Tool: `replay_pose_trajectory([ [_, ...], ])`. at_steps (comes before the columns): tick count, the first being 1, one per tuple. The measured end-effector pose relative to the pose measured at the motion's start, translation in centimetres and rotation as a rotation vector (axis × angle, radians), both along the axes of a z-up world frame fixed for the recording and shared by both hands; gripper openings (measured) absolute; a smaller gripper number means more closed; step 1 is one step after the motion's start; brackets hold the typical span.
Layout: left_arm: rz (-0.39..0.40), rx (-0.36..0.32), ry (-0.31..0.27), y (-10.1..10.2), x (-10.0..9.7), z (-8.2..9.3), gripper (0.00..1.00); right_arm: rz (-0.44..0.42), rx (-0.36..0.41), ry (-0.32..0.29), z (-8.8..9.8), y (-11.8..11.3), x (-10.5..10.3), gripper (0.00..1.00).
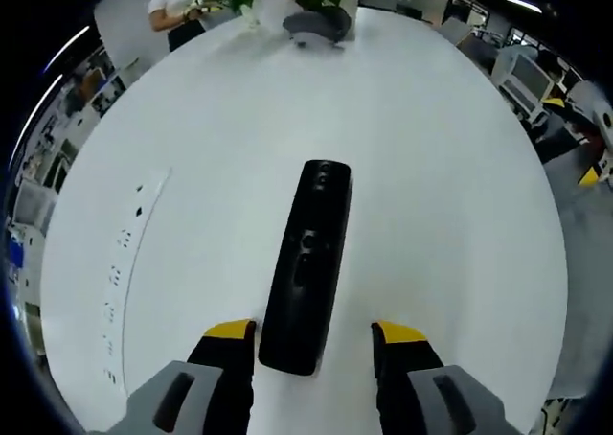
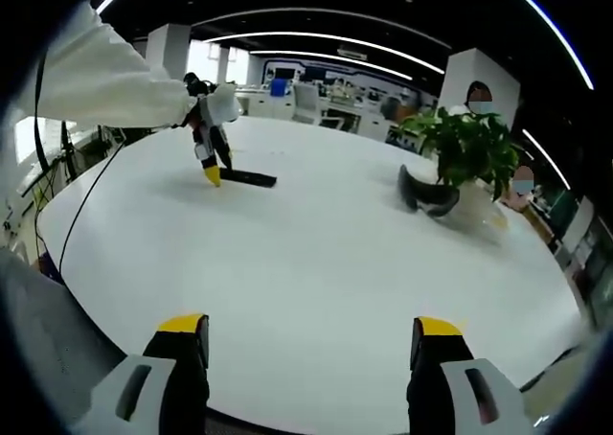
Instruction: Press the specified remote control buttons in sequence, fully releasing each button before pressing the next.
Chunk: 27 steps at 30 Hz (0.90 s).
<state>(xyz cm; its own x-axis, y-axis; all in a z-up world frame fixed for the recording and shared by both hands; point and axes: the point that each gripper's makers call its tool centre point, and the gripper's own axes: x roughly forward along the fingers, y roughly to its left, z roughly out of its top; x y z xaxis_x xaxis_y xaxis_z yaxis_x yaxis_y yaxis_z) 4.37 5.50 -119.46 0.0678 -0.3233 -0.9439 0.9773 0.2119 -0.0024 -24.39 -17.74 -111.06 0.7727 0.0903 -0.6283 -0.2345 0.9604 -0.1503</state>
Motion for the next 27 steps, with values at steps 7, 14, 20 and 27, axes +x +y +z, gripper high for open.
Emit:
replay_pose_trajectory([
  [7,-0.054,0.026,0.005,-0.3,0.1,-0.1,0.48,0.006,0.0,0.005,-0.1,0.1,0.0,0.86],
  [14,-0.081,0.056,0.009,-0.4,-0.2,-0.2,0.43,0.004,0.002,0.004,-0.1,0.1,0.1,0.86],
  [20,-0.097,0.066,0.005,-0.3,-0.9,-0.2,0.33,0.004,0.003,0.002,-0.1,0.1,0.1,0.86],
  [27,-0.101,0.082,-0.005,-0.4,-1.1,-0.2,0.25,0.01,0.003,-0.002,0.0,0.2,0.0,0.86],
])
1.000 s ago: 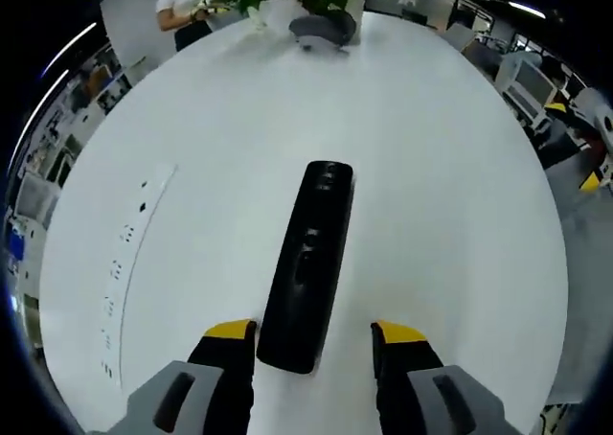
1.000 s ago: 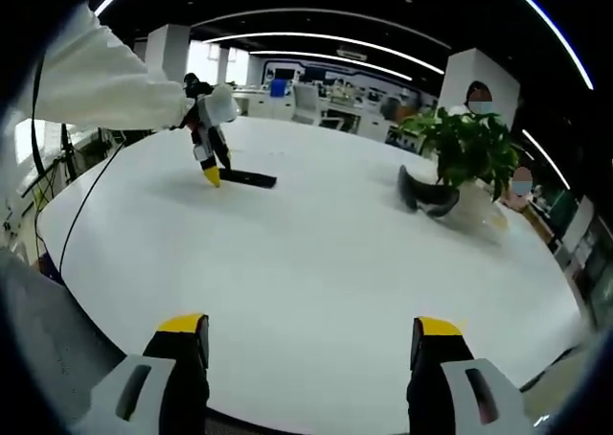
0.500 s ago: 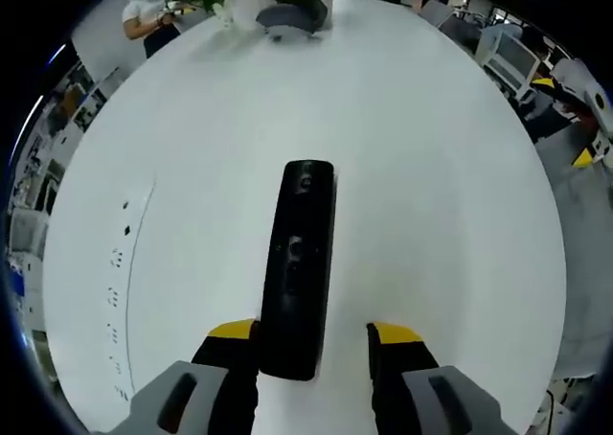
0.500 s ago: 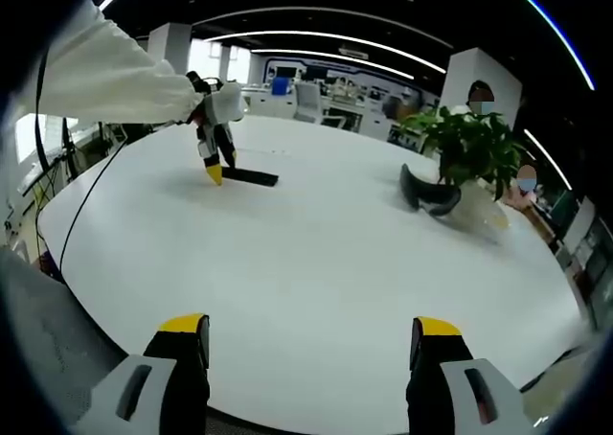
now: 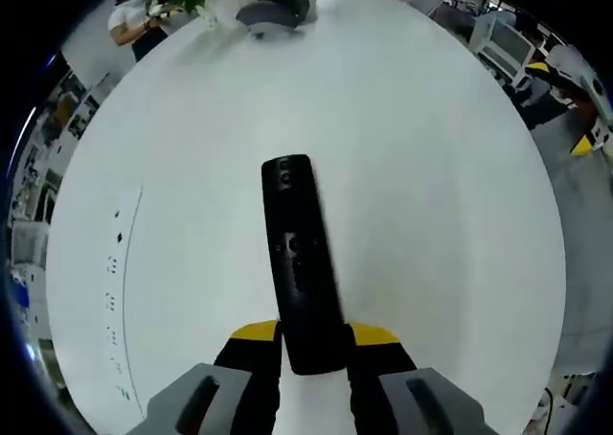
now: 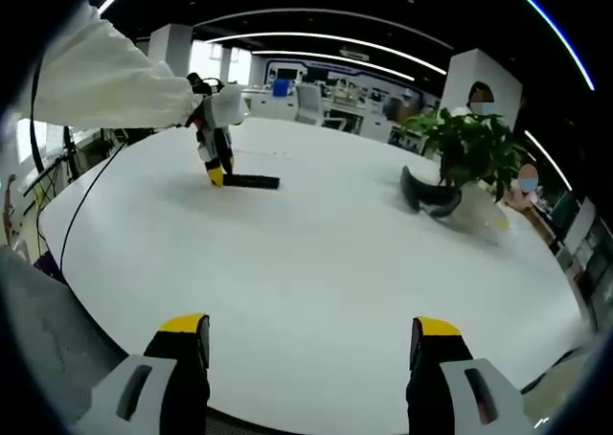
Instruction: Press the specified remote control buttons in sequence, fully releasing each button before pressing the next.
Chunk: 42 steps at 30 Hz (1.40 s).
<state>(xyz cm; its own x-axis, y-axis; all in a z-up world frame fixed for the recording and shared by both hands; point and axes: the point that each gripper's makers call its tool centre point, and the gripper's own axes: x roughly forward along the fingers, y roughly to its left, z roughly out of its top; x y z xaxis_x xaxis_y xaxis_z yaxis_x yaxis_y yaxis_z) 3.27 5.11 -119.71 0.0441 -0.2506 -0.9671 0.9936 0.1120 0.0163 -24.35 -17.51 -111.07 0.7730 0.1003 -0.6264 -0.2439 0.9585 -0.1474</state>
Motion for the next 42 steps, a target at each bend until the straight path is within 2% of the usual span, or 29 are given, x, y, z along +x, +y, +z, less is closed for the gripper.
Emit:
replay_pose_trajectory([
  [10,0.012,0.016,-0.003,0.1,0.2,-0.1,0.24,-0.005,0.0,-0.004,0.1,-0.1,0.0,0.85],
  [17,0.018,0.003,-0.01,0.2,-0.2,-0.2,0.24,-0.004,0.002,-0.008,0.2,-0.1,0.0,0.85],
  [28,0.009,0.008,-0.01,-0.1,-2.1,-0.2,0.24,0.001,0.006,-0.018,0.4,0.1,0.0,0.85],
  [42,-0.012,0.055,-0.012,-0.4,-5.3,-0.1,0.24,0.006,0.011,-0.032,0.7,0.2,0.0,0.85],
])
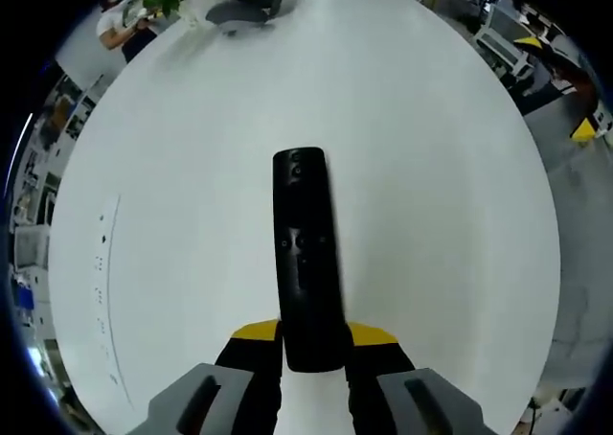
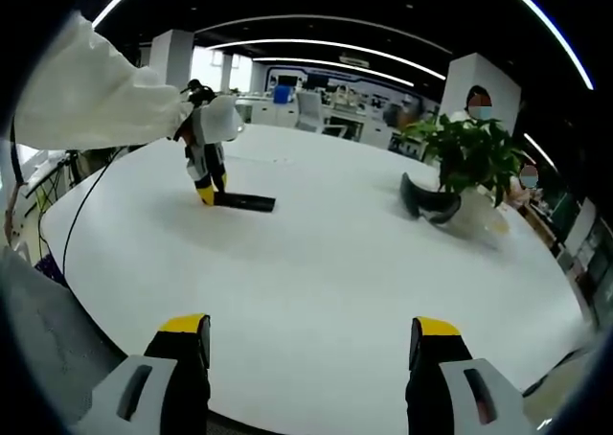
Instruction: Press the specified remote control buttons in sequence, fully releasing each button before pressing the next.
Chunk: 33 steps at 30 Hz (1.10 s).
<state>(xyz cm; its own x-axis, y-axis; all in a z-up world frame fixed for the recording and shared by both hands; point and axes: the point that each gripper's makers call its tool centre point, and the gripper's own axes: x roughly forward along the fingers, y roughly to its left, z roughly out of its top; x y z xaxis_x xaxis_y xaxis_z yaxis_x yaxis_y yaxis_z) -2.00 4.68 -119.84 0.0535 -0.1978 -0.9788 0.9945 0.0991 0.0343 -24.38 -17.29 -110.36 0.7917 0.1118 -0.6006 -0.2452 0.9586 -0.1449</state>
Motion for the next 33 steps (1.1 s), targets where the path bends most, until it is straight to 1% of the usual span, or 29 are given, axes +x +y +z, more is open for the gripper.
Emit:
replay_pose_trajectory([
  [17,0.004,0.022,-0.003,-0.3,-3.6,0.0,0.24,0.012,0.008,-0.015,0.3,0.2,-0.1,0.85],
  [23,-0.011,0.038,-0.005,-0.5,-5.1,-0.1,0.24,0.012,0.007,-0.023,0.5,0.2,-0.1,0.85],
  [29,-0.027,0.048,-0.017,-0.5,-6.1,-0.1,0.24,0.012,0.005,-0.032,0.6,0.2,0.0,0.85],
  [33,-0.014,0.042,-0.013,-0.5,-6.5,-0.1,0.24,0.01,0.005,-0.035,0.7,0.1,0.0,0.85],
])
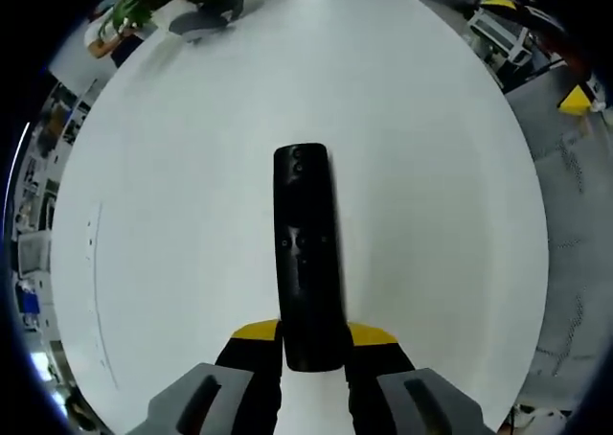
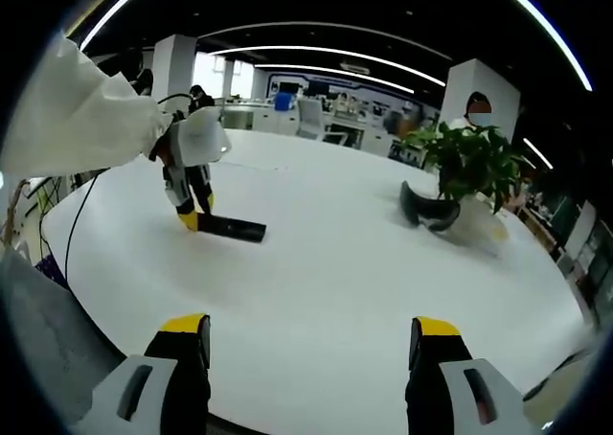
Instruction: Press the specified remote control buttons in sequence, fully releasing each button before pressing the next.
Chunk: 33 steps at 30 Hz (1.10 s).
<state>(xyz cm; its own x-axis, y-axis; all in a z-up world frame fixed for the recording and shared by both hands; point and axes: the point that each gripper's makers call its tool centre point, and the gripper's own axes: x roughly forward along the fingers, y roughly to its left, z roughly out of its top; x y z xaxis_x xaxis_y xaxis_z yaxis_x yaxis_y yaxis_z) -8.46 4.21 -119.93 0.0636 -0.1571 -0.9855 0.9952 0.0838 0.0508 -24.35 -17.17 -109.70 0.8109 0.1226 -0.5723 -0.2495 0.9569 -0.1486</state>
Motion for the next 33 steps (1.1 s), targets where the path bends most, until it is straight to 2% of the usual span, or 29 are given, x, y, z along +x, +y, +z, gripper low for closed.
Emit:
replay_pose_trajectory([
  [15,0.017,-0.035,0.012,-0.3,-3.6,-0.2,0.24,-0.018,-0.008,-0.013,0.1,-0.5,0.1,0.83],
  [24,-0.006,-0.007,0.011,-0.6,-6.2,-0.1,0.24,-0.036,-0.012,-0.022,0.3,-0.7,0.0,0.81],
  [33,0.006,-0.024,0.01,-0.6,-8.2,0.0,0.24,-0.032,0.002,-0.019,0.3,-0.6,-0.1,0.74],
])
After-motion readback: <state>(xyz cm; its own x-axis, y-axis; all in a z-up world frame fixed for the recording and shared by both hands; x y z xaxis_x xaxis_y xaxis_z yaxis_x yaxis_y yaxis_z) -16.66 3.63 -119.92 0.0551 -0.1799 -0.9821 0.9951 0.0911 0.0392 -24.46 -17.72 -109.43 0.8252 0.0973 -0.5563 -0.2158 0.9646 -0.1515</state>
